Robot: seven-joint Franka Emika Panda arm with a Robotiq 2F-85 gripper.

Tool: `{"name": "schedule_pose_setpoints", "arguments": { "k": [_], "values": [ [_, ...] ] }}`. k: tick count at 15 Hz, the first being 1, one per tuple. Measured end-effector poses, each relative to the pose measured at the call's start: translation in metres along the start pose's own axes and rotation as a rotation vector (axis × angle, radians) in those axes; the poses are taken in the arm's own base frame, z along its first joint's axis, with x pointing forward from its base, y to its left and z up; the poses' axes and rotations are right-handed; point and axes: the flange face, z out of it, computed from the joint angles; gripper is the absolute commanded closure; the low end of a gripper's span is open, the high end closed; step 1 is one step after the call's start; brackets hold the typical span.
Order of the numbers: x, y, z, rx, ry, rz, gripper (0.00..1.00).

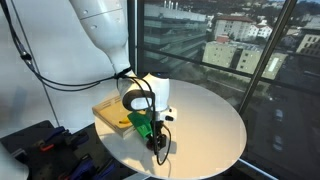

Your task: Put the plum in the crate

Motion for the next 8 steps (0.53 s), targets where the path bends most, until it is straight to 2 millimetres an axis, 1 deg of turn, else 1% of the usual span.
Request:
{"name": "schedule_pose_setpoints", "arguments": {
  "k": [4, 8],
  "values": [
    [-0.0009, 0.001, 0.002, 0.0, -0.004, 0.003, 0.67],
    [0.0003, 0.0012, 0.0013, 0.0, -0.001, 0.003, 0.69]
  ]
}}
